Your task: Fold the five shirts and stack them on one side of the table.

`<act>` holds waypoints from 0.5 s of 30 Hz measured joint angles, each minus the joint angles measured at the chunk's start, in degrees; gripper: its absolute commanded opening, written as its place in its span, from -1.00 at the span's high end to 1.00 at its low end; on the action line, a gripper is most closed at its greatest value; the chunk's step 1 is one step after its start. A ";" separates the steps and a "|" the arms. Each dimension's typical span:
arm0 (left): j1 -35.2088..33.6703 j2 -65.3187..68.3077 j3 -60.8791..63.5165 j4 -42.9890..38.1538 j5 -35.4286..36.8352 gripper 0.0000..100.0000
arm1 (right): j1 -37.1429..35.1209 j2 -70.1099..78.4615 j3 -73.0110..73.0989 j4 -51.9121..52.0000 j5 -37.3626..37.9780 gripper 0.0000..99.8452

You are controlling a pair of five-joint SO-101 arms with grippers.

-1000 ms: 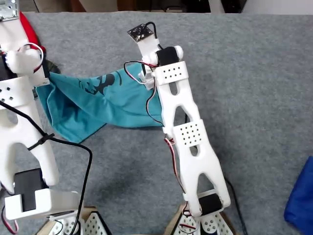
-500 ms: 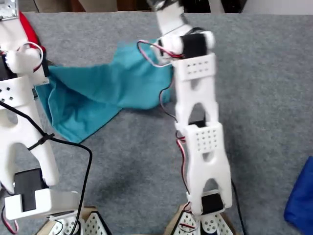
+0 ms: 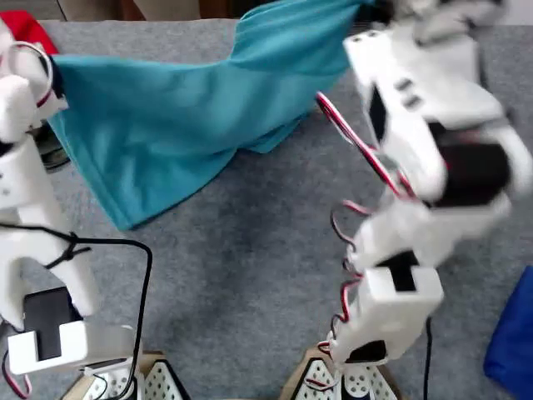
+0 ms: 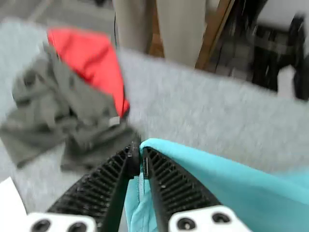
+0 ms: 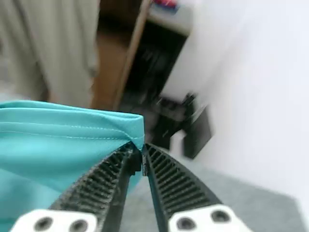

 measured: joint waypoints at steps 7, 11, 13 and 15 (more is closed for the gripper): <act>0.00 -0.09 -20.66 5.89 0.00 0.96 | 2.81 -9.41 0.00 -2.37 4.13 0.99; 0.00 -0.18 -32.44 8.53 0.00 0.96 | 2.81 -11.87 -0.09 -6.24 7.12 0.99; 0.00 -0.26 -36.92 9.67 0.00 0.96 | 2.81 -12.75 -0.09 -9.41 8.09 0.99; 0.00 -0.35 -39.56 9.85 0.00 0.96 | 2.81 -13.54 -0.09 -13.36 8.79 0.99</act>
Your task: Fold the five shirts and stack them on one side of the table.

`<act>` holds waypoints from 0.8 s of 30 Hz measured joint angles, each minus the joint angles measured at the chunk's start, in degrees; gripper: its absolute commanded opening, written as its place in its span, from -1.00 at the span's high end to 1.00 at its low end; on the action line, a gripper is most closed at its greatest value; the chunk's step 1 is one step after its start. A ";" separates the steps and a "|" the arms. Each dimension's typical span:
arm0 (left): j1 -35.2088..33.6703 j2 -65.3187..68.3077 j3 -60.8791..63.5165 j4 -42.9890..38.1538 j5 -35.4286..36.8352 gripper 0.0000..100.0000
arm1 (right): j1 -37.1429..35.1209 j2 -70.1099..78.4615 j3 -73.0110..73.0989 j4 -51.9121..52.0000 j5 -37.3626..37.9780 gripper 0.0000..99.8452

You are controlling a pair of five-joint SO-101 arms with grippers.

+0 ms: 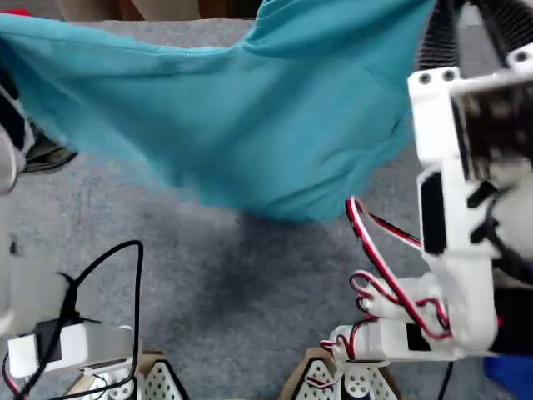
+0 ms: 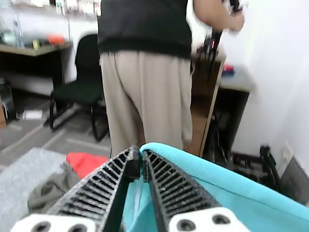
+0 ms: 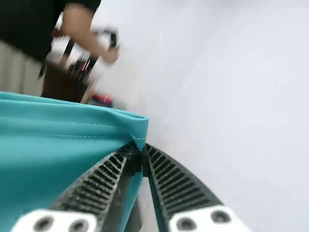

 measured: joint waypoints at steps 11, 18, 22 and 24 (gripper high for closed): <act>0.00 -5.10 7.38 0.00 0.00 0.96 | 0.00 -3.69 -0.09 -13.10 1.76 0.99; 0.00 -9.76 25.05 0.09 0.00 0.96 | 0.00 -3.96 0.09 -14.51 4.04 0.99; 0.00 -9.93 34.46 0.09 0.00 0.96 | 0.00 -2.90 5.71 -14.42 4.04 0.99; 0.00 -9.93 39.03 -0.44 0.00 0.96 | 0.00 -1.14 9.93 -13.98 4.04 0.99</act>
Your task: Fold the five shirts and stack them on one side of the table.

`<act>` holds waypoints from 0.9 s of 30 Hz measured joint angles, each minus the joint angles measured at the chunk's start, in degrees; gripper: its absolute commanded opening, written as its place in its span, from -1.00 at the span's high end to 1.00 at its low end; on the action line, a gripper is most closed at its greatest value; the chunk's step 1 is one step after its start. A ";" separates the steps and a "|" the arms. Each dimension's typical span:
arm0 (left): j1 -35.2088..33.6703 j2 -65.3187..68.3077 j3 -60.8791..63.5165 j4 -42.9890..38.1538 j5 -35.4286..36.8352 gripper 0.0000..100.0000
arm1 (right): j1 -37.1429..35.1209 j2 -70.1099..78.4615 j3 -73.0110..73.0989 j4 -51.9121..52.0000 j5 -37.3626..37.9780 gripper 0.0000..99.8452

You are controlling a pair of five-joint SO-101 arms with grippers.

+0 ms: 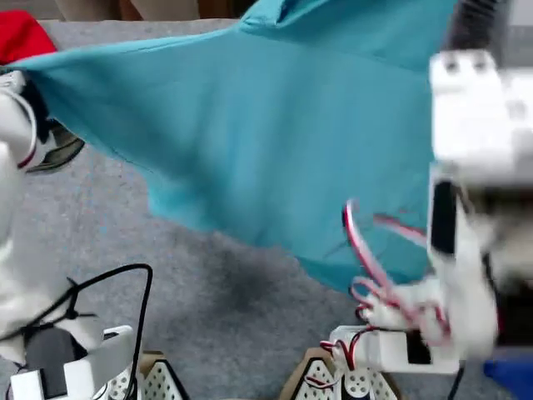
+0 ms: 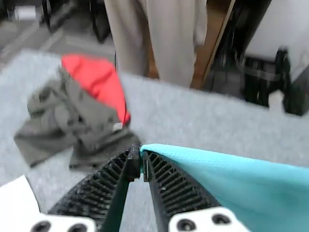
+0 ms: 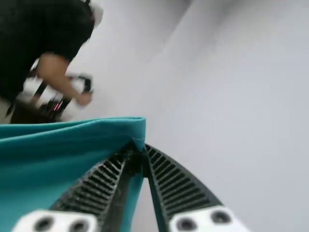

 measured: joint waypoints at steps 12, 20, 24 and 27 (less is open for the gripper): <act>0.00 0.18 34.37 -28.13 0.00 0.96 | 0.09 15.47 19.08 -5.01 0.00 0.99; 0.09 0.62 53.19 -54.33 0.00 0.96 | 0.26 27.96 19.69 -10.90 0.00 0.99; 0.09 5.01 58.20 -68.04 0.00 0.96 | 0.26 32.00 19.69 -13.45 0.00 0.99; 0.09 11.08 57.67 -72.26 0.00 0.96 | 0.18 34.11 19.69 -14.77 0.00 0.99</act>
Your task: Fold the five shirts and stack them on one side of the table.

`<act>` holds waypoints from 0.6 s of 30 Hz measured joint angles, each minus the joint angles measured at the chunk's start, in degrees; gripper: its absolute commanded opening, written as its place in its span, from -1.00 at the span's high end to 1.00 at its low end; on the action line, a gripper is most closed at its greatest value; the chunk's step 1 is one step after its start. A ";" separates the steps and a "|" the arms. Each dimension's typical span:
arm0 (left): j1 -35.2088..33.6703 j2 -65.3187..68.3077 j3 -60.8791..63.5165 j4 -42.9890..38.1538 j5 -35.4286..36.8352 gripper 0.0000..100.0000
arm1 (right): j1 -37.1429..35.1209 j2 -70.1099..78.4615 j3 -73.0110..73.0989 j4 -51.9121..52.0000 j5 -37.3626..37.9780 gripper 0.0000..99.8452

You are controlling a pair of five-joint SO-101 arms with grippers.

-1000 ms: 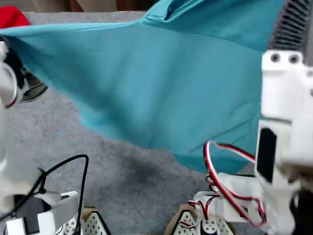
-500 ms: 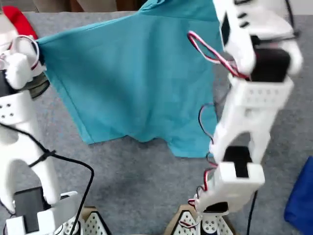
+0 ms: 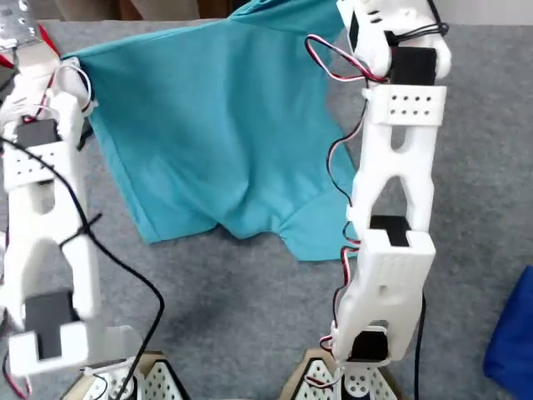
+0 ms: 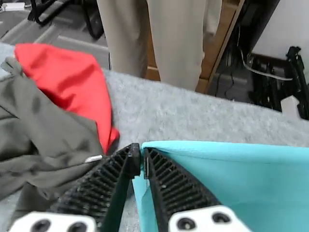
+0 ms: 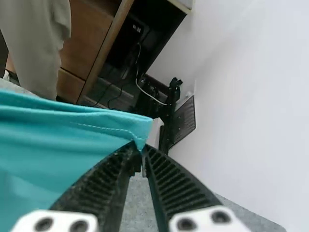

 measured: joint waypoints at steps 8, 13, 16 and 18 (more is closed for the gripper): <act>-0.18 19.52 -20.13 2.29 0.09 0.96 | 1.23 1.32 0.00 -3.34 -2.90 0.99; 1.93 29.63 -41.93 12.84 0.00 0.96 | 1.85 1.41 0.00 -7.30 -4.57 0.99; 2.81 35.08 -54.33 19.52 0.00 0.96 | 1.93 1.41 0.35 -7.47 -5.63 0.99; 3.52 38.33 -60.92 24.18 0.00 0.96 | 1.93 1.41 0.70 -6.33 -6.68 0.99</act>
